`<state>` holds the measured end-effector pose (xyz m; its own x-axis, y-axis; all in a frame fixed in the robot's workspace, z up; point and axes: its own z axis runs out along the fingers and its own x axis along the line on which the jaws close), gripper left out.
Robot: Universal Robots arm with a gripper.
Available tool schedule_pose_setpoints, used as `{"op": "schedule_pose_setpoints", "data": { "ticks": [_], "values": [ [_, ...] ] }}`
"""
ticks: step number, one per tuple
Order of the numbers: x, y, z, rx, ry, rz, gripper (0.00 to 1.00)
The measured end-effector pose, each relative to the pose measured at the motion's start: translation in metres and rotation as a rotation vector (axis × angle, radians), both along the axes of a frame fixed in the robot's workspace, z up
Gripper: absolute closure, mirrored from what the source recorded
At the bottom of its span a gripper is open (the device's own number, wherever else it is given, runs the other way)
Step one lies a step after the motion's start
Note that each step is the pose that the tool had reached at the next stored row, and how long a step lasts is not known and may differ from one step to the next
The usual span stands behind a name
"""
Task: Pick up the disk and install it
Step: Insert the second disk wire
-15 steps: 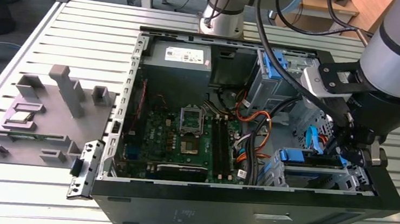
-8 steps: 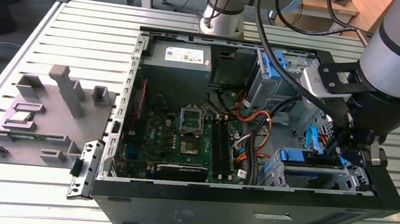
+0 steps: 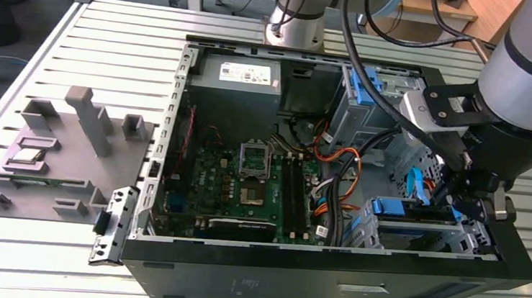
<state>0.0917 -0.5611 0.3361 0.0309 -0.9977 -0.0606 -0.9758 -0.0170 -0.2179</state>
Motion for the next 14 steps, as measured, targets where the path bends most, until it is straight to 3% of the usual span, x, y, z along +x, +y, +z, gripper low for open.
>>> {"op": "schedule_pose_setpoints", "data": {
  "ticks": [14],
  "values": [
    [-0.0027, -0.0006, -0.0016, 0.0, -0.0001, 0.002, 0.84]
  ]
}}
